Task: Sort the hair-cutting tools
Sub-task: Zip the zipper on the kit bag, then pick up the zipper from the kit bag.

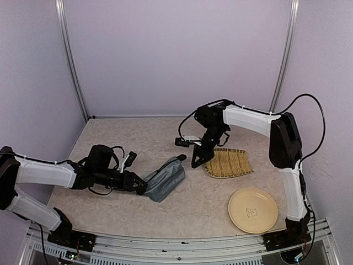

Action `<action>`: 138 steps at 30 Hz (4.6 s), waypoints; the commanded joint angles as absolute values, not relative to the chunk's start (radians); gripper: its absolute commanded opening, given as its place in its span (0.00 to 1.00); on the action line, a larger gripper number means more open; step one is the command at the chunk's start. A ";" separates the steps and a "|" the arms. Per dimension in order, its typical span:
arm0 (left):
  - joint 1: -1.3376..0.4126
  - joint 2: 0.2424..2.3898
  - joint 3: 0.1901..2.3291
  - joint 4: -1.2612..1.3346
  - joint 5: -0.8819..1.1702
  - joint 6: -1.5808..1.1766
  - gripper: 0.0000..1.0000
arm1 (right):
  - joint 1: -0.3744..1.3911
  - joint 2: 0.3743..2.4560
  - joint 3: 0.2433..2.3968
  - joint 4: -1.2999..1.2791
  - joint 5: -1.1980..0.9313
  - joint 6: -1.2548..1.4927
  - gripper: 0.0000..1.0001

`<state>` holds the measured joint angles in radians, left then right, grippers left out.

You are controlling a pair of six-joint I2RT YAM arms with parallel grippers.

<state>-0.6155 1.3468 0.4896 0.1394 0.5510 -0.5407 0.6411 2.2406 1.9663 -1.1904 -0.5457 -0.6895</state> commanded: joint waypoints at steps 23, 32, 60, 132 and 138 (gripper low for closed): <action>-0.688 1.530 0.601 0.341 0.477 -0.568 0.24 | 0.835 2.367 2.270 -1.010 -0.608 -0.554 0.51; -0.690 1.421 0.550 0.445 0.464 -0.555 0.09 | 0.839 2.383 2.245 -1.028 -0.668 -0.541 0.52; -0.687 1.412 0.545 0.392 0.451 -0.550 0.01 | 0.839 2.285 2.130 -1.013 -0.726 -0.465 0.20; -0.670 1.442 0.528 0.421 0.489 -0.568 0.01 | 0.787 2.283 2.034 -0.961 -0.881 -0.394 0.08; -0.670 1.440 0.526 0.423 0.486 -0.572 0.01 | 0.778 2.302 2.037 -0.966 -0.919 -0.386 0.22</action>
